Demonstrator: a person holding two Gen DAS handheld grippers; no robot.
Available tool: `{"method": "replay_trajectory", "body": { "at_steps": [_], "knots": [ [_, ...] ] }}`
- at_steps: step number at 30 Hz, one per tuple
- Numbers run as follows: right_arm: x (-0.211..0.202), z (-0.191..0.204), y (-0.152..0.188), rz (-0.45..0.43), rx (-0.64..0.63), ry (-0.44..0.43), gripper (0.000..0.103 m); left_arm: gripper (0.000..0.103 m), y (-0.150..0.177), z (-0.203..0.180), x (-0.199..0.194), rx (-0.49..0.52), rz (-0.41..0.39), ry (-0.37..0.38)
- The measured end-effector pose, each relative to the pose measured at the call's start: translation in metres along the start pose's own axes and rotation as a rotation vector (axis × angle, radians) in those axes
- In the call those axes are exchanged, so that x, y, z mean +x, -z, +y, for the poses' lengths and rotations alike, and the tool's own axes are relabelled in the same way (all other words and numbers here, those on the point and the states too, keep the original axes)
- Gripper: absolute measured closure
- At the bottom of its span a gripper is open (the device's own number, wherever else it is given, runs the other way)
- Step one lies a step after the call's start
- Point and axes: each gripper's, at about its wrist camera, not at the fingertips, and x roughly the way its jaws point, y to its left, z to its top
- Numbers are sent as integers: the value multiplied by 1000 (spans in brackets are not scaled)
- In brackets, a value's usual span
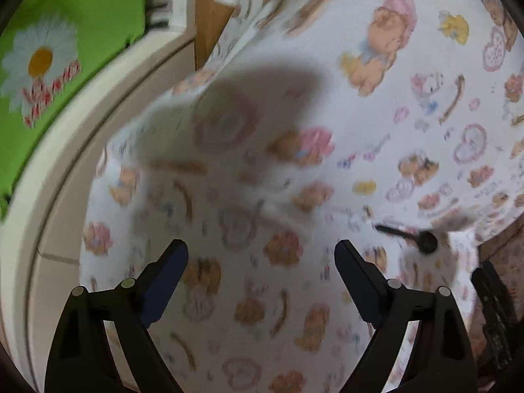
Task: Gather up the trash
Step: 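Reach the left tool toward the white tube while the right tool approaches the black spoon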
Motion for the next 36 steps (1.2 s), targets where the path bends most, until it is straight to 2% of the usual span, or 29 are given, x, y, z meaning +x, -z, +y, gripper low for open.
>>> {"method": "replay_trajectory", "body": {
  "at_steps": [2, 6, 10, 13, 18, 22, 25, 26, 36],
  "knots": [
    [4, -1, -1, 11, 15, -1, 26, 14, -4, -9, 4, 18, -17, -37],
    [8, -3, -4, 13, 26, 17, 26, 19, -10, -20, 14, 9, -16, -62],
    [9, -4, -4, 20, 25, 25, 26, 31, -12, -26, 21, 8, 6, -72],
    [10, -4, -3, 28, 14, 31, 26, 35, -12, -32, 26, 19, 17, -114],
    [10, -3, -1, 32, -7, 46, 26, 44, -15, -43, 37, 32, 40, -127],
    [9, -4, -1, 37, -7, 43, 26, 59, -15, -48, 46, 38, 106, -147],
    [8, -6, -2, 32, -9, 47, 26, 84, -20, -53, 48, 54, 110, -149],
    [8, -7, -3, 32, -8, 49, 26, 89, -19, -53, 47, 60, 113, -143],
    [10, -5, -3, 36, -15, 53, 26, 90, -6, -53, 13, 130, 80, -90]
  ]
}}
